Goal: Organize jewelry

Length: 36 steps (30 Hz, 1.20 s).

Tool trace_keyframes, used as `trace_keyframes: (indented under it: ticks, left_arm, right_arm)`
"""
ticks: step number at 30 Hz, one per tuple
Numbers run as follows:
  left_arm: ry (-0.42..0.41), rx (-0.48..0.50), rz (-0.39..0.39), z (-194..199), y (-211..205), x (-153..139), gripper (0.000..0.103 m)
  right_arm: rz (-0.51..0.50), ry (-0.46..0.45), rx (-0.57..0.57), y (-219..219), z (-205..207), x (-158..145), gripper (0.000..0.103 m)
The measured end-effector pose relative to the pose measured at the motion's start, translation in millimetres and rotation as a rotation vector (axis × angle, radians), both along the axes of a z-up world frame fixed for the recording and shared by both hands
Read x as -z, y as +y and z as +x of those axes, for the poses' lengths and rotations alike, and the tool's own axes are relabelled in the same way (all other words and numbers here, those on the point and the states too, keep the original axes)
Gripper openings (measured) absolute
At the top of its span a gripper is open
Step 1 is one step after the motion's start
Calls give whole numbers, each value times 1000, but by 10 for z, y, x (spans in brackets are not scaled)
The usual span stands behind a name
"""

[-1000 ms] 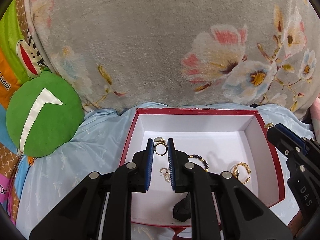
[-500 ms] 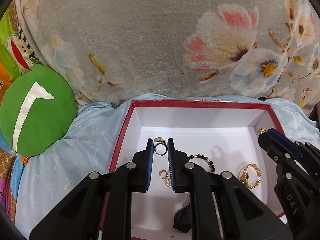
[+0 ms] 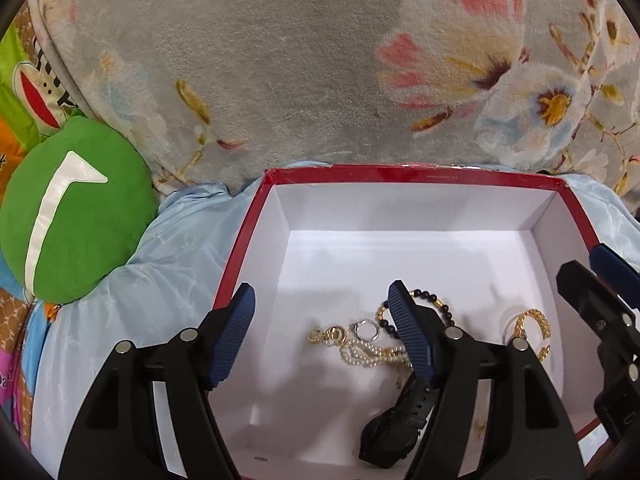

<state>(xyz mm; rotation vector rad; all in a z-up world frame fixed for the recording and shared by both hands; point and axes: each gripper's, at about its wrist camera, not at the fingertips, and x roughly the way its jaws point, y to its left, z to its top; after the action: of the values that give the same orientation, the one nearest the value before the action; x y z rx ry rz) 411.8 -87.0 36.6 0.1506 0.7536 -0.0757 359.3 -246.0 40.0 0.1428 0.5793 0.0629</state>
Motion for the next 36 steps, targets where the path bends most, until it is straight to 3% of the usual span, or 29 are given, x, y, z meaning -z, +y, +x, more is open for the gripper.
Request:
trace_keyframes:
  ticks: [5,12,22,26,36]
  left_arm:
    - [-2,9,-8,-219,-8,12,74]
    - [15,-7,-22,-408,19,81,75]
    - [30,-45,-34,-573,148,167,75]
    - [-13,-106,-22,-662,257,82,89]
    - [9,-103,-46,-699,353,61,90]
  right_arm:
    - [-43,-8,27,66,-273,65,57]
    - [-57,-42,57,155,-549,86,66]
    - [-28,-14,102,64,-697,172,71]
    - [-46,10,134,36,-711,187,76]
    - [-93,43,133,76,-726,161,82]
